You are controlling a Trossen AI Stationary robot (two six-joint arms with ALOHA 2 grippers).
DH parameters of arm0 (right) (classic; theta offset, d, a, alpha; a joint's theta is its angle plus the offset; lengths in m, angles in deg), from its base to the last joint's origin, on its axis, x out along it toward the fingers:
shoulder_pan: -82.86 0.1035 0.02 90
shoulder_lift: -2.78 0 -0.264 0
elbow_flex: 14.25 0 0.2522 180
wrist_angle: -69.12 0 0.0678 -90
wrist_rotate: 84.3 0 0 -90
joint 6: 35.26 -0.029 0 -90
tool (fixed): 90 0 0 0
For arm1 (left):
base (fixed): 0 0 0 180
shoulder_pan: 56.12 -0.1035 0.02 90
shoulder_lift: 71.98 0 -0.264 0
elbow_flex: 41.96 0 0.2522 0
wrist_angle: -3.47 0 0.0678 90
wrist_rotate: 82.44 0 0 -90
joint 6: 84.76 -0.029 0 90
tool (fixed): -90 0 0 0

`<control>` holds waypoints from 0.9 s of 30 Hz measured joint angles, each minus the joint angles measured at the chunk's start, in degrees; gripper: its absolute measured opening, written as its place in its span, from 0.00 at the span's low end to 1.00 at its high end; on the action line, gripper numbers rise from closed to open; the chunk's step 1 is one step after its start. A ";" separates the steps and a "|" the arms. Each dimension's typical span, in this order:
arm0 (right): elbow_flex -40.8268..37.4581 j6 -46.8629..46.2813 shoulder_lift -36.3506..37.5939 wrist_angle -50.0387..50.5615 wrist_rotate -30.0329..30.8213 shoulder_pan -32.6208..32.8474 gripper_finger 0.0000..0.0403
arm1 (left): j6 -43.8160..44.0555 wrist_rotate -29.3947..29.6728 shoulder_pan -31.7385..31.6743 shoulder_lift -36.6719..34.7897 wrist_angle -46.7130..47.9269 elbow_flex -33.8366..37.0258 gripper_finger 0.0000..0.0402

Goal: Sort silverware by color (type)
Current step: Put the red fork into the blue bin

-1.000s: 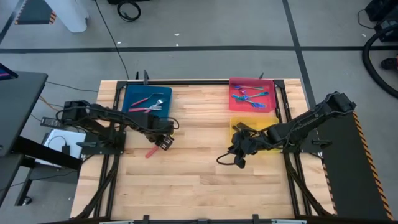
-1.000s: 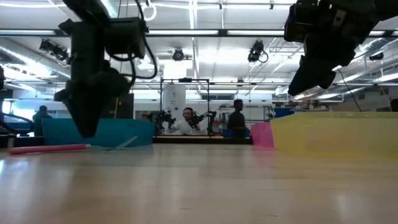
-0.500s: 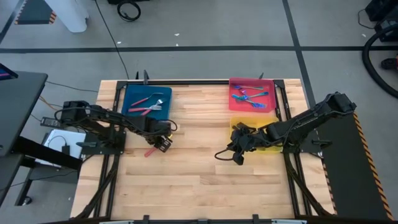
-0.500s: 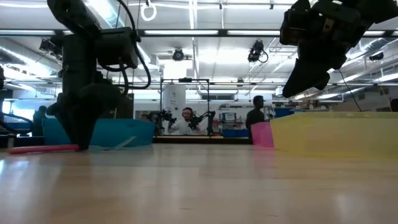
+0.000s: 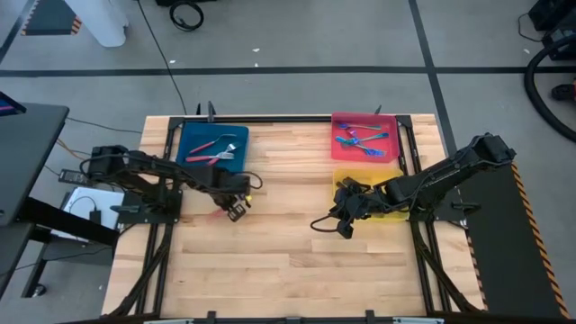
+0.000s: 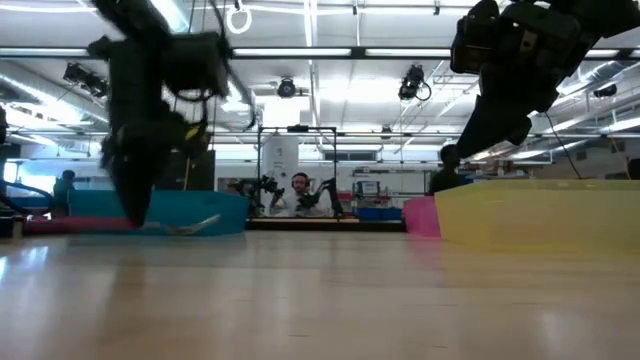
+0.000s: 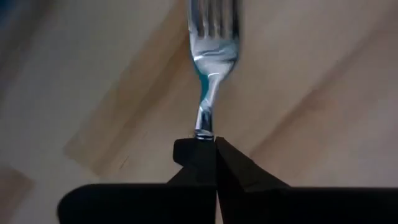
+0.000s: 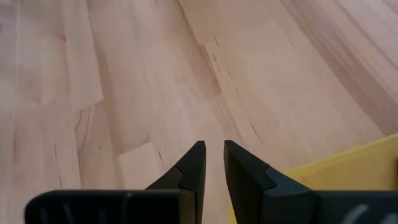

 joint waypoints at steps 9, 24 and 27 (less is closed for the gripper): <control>0.02 -1.58 -0.02 0.69 -0.17 0.43 0.16 | -7.95 7.19 -0.97 -3.11 21.01 -15.26 0.00; 0.00 -7.39 -0.07 2.07 -0.15 5.45 0.16 | -2.27 7.64 0.41 -4.55 20.33 -13.71 0.05; 0.00 -7.56 -0.09 2.06 -0.13 5.97 0.16 | -0.68 4.25 1.27 -4.06 15.40 -9.53 0.12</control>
